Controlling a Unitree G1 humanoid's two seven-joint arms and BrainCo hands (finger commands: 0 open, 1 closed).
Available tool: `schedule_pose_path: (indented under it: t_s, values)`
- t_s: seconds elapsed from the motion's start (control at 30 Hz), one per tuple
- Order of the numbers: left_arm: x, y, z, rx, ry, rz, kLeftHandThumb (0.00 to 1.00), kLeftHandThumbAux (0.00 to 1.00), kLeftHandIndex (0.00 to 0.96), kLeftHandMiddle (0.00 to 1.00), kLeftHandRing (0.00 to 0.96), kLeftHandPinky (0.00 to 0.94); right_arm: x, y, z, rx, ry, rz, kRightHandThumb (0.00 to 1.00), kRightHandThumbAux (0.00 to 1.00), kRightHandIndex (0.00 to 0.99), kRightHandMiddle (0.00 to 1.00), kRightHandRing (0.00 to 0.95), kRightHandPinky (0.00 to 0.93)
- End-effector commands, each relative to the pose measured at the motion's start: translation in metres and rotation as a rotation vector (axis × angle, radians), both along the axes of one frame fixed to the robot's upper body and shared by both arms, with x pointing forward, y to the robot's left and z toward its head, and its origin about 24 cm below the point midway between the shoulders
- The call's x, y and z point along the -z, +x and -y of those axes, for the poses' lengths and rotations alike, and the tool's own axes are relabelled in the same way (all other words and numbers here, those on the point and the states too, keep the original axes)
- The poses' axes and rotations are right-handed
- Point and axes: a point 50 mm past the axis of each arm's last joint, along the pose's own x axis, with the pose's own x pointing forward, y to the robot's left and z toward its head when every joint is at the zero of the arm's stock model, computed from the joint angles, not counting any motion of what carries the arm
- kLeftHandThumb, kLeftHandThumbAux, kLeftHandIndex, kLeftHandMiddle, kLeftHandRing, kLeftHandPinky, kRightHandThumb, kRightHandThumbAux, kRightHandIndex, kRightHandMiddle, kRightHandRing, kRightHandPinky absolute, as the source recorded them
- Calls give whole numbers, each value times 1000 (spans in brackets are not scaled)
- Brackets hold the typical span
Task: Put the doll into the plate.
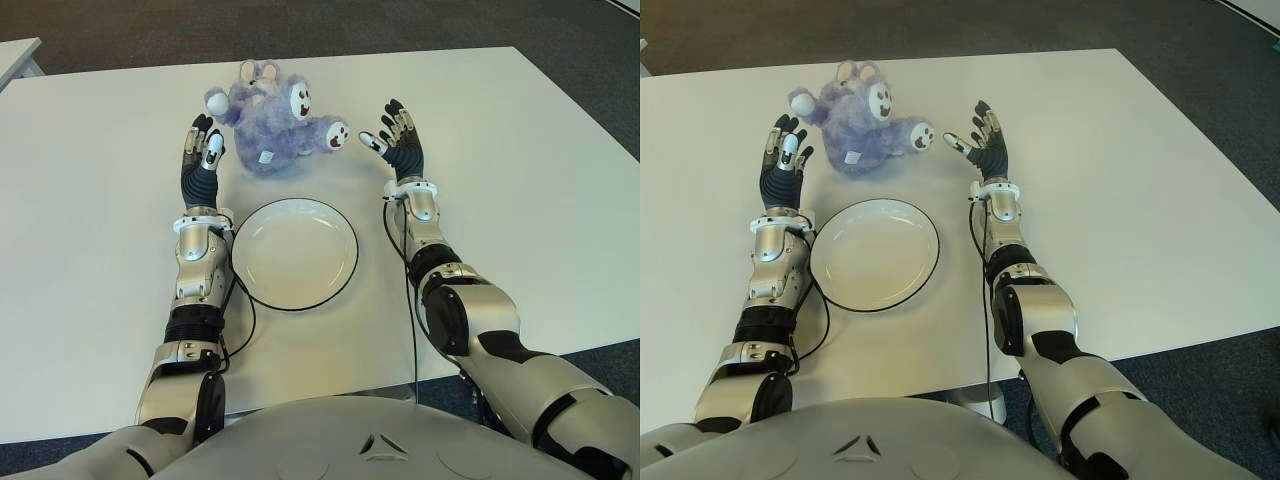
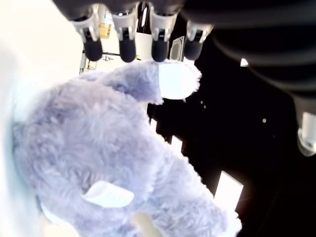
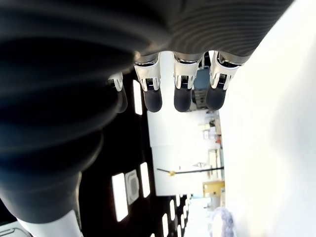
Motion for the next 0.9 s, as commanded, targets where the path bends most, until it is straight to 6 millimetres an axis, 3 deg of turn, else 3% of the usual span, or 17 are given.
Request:
schedule_pose_path:
  t_s: [0.03, 0.9]
  values:
    - [45, -29, -1, -25, -33, -170, 0, 423, 0, 27, 13, 0, 39, -19, 11, 34, 8, -140, 40, 801, 67, 65, 57, 79]
    - [43, -28, -2, -26, -13, -164, 0, 427, 0, 29, 12, 0, 38, -19, 11, 35, 9, -137, 40, 797, 68, 67, 60, 79]
